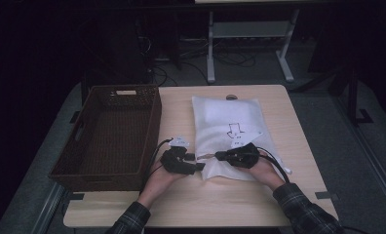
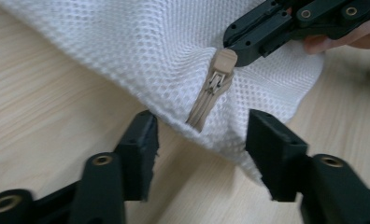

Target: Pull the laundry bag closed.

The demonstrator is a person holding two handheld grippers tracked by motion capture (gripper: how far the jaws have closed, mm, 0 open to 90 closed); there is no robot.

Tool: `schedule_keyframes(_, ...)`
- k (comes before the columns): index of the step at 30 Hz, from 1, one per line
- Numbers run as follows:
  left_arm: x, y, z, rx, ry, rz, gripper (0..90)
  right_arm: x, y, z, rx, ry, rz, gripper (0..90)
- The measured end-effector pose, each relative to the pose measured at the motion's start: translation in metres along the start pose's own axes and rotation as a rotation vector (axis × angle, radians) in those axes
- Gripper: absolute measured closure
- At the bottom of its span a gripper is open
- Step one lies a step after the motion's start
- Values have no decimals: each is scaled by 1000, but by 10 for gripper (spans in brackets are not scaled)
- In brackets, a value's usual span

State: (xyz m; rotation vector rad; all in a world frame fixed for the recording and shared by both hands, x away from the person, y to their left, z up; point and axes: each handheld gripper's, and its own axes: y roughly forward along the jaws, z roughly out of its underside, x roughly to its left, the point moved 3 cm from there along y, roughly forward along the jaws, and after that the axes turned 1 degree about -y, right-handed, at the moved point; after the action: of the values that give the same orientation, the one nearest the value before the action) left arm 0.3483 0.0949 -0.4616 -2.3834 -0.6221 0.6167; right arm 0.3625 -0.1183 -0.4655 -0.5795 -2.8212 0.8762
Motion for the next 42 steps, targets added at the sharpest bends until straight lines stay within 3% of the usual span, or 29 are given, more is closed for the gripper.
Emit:
schedule_keyframes(6,2,5,-4,6,17,20,576,-1,-4,-1,-15,11,-1,867)
schedule_keyframes(10,2,7,-5,16,58,-2,708,-2,-5,-1,-14,8,1,867)
schedule_keyframes(16,0,8,-5,28,81,-4,799,-2,-5,0,-1,9,-3,863)
schedule_keyframes(22,-3,4,-7,13,121,-36,822,3,-16,-5,2,38,-22,769)
schedule_keyframes(23,-4,3,-6,3,120,-35,823,8,-23,-8,-3,53,-41,718)
schedule_keyframes(28,-5,3,-5,1,140,-37,825,19,-29,-6,8,82,-66,697)
schedule_keyframes(31,-7,3,-4,1,157,-61,825,25,-24,-5,4,118,-112,696)
schedule_keyframes(35,-4,1,-4,3,145,-81,825,33,-29,-14,-24,83,-87,694)
schedule_keyframes(38,-2,1,-4,-2,134,-82,825,36,-36,-22,-60,82,-103,693)
schedule_keyframes(42,-3,0,-4,-4,134,-80,825,40,-24,-15,11,79,-110,687)
